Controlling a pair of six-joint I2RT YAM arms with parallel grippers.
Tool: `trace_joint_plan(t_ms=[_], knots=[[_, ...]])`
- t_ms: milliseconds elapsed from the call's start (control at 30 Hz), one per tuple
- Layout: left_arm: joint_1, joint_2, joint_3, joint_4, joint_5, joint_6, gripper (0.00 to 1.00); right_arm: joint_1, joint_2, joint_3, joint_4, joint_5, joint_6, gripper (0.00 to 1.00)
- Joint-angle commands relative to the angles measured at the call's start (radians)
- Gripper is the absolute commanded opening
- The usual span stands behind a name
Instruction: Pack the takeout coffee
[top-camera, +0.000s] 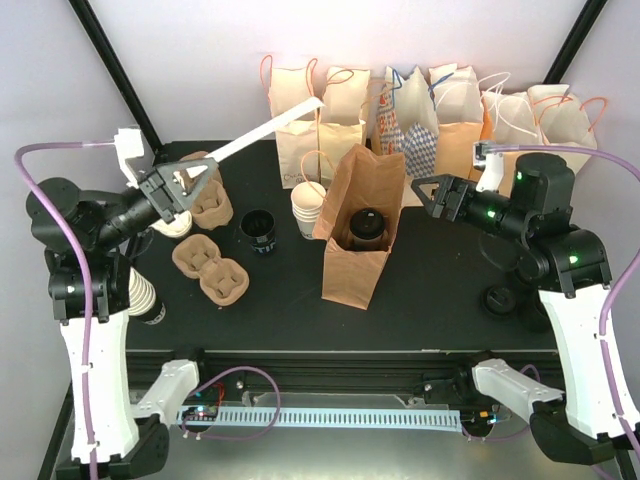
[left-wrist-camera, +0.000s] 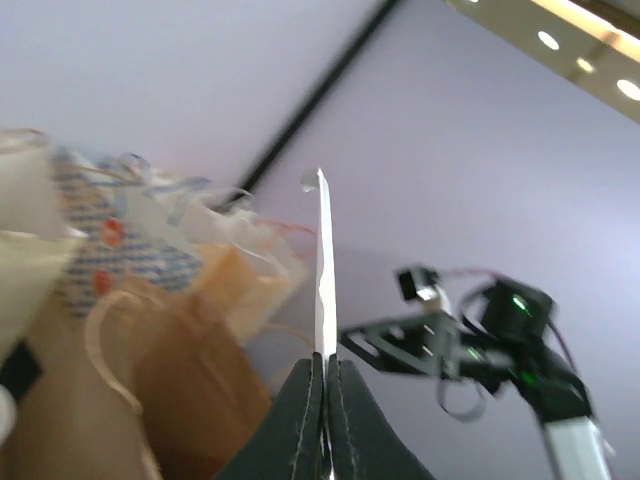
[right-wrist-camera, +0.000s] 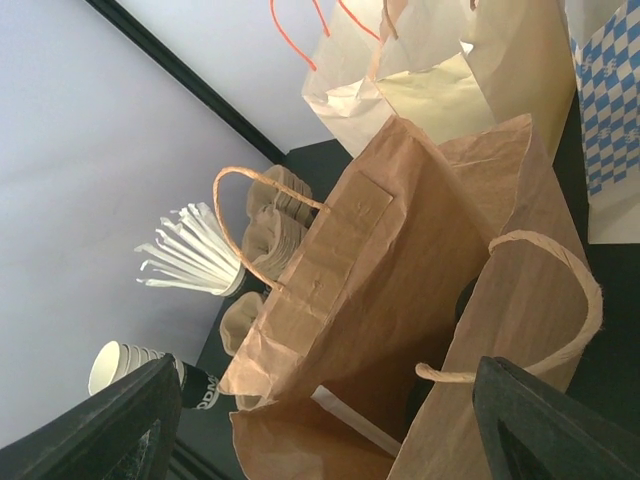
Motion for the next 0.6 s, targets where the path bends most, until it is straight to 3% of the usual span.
trace_joint_plan(t_ms=[0,200,367,567], knots=[[-0.127,0.03,0.013,0.057,0.095,0.03,0.02,0.002,-0.026,0.0,-0.017,0.047,-0.007,0.82],[-0.407,0.168,0.164,-0.348,-0.063,0.31,0.02,0.003,-0.05,0.003,-0.087,0.175,0.01,0.82],[-0.565,0.31,0.381,-0.726,-0.301,0.551,0.02,0.002,-0.089,-0.046,-0.133,0.283,0.06,0.82],[-0.689,0.431,0.483,-0.849,-0.467,0.651,0.02,0.002,-0.137,-0.11,-0.113,0.273,0.112,0.83]])
